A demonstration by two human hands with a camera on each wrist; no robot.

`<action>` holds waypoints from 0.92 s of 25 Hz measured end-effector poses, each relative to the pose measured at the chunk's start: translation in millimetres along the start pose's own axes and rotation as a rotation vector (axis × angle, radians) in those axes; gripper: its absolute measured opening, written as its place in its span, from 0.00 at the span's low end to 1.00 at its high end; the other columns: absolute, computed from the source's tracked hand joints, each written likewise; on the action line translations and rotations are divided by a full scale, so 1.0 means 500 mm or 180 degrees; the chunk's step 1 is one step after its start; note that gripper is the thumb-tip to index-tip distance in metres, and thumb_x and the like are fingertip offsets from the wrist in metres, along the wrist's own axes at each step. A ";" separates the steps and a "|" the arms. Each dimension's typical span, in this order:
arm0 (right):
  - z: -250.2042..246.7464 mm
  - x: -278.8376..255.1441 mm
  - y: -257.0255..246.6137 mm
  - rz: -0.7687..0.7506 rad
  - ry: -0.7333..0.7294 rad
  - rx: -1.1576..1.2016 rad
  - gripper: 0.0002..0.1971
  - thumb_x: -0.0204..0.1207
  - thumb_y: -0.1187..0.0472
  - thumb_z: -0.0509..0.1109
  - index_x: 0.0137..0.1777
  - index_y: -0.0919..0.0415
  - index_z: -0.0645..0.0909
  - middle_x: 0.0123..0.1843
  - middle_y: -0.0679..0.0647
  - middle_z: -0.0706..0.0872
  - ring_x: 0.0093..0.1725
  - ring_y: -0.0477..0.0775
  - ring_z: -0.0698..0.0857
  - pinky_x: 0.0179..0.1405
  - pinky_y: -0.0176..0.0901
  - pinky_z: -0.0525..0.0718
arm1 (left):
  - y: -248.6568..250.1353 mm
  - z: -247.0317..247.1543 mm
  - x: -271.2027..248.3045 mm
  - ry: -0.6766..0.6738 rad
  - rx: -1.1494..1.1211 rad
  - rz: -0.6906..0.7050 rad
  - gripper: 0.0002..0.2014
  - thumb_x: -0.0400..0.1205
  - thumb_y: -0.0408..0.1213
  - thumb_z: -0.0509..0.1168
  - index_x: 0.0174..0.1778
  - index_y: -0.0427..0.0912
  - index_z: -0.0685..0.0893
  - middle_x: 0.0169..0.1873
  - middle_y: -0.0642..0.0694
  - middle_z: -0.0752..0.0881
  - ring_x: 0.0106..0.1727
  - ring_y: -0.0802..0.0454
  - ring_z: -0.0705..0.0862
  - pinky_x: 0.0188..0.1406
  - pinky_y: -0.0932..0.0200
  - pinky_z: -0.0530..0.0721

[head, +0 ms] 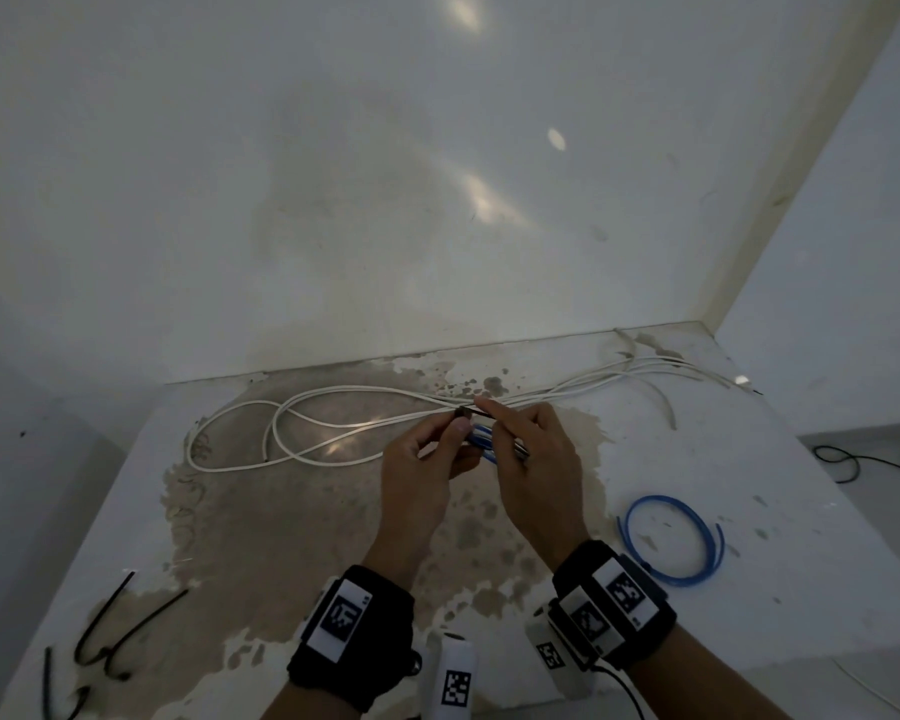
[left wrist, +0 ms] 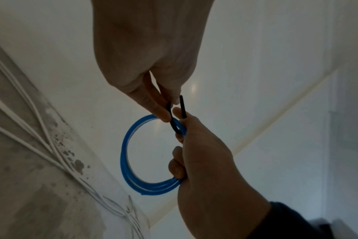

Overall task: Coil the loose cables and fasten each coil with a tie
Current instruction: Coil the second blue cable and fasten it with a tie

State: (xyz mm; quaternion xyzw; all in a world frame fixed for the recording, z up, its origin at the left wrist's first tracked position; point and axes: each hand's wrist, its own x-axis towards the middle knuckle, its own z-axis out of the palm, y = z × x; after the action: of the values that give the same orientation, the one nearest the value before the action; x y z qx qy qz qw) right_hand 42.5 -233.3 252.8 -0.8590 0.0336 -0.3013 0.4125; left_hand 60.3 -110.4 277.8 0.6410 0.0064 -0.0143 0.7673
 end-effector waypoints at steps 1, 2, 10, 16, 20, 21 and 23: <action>0.000 0.003 -0.001 0.0030 0.0019 0.0069 0.22 0.82 0.48 0.53 0.67 0.44 0.85 0.41 0.45 0.73 0.34 0.39 0.74 0.28 0.27 0.72 | 0.001 0.001 0.000 0.0023 -0.0082 -0.0003 0.09 0.82 0.32 0.68 0.56 0.36 0.89 0.44 0.38 0.92 0.42 0.45 0.92 0.43 0.60 0.90; 0.001 0.005 -0.002 0.0058 0.0046 0.0119 0.22 0.82 0.48 0.53 0.66 0.45 0.86 0.41 0.46 0.73 0.34 0.39 0.74 0.29 0.27 0.72 | 0.002 0.000 0.000 0.0037 -0.0129 0.0004 0.09 0.83 0.32 0.68 0.57 0.35 0.88 0.44 0.38 0.92 0.44 0.44 0.92 0.43 0.60 0.89; -0.002 0.012 -0.007 -0.0072 0.0008 0.0060 0.19 0.82 0.52 0.56 0.63 0.44 0.87 0.42 0.45 0.72 0.35 0.35 0.75 0.29 0.27 0.73 | 0.006 -0.007 0.004 -0.0046 -0.0037 0.0137 0.10 0.83 0.32 0.67 0.58 0.33 0.87 0.41 0.43 0.92 0.43 0.45 0.92 0.45 0.57 0.90; 0.002 0.007 -0.003 -0.0087 -0.0043 0.0139 0.21 0.82 0.50 0.54 0.64 0.47 0.86 0.42 0.47 0.74 0.35 0.36 0.74 0.32 0.25 0.75 | 0.002 -0.023 0.013 -0.0181 0.0535 0.0397 0.07 0.83 0.34 0.68 0.54 0.45 0.89 0.38 0.51 0.92 0.41 0.51 0.92 0.40 0.60 0.89; 0.006 -0.002 0.012 -0.0028 -0.0136 0.0130 0.17 0.84 0.57 0.59 0.66 0.50 0.85 0.41 0.47 0.74 0.36 0.35 0.74 0.33 0.23 0.74 | 0.005 -0.034 0.014 -0.0313 0.0966 0.0494 0.07 0.81 0.36 0.70 0.52 0.48 0.90 0.39 0.53 0.92 0.40 0.54 0.91 0.41 0.57 0.90; 0.007 -0.003 0.015 -0.0017 -0.0145 0.0143 0.17 0.84 0.58 0.60 0.66 0.49 0.85 0.41 0.46 0.73 0.36 0.36 0.75 0.33 0.24 0.74 | 0.006 -0.035 0.015 -0.0350 0.0975 0.0438 0.07 0.81 0.36 0.70 0.53 0.47 0.90 0.40 0.52 0.92 0.40 0.54 0.91 0.41 0.57 0.90; 0.009 -0.005 0.017 -0.0038 -0.0144 0.0199 0.17 0.84 0.57 0.59 0.65 0.48 0.85 0.41 0.47 0.73 0.36 0.38 0.75 0.33 0.26 0.73 | 0.011 -0.037 0.017 -0.0424 0.0911 0.0273 0.07 0.81 0.35 0.70 0.53 0.46 0.90 0.38 0.50 0.93 0.38 0.54 0.91 0.39 0.59 0.89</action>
State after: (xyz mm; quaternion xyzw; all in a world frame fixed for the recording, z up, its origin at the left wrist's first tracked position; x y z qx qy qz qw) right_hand 44.6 -235.3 243.2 -0.8525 0.0097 -0.2851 0.4381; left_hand 69.3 -91.4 279.7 0.7411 -0.0739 -0.0248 0.6669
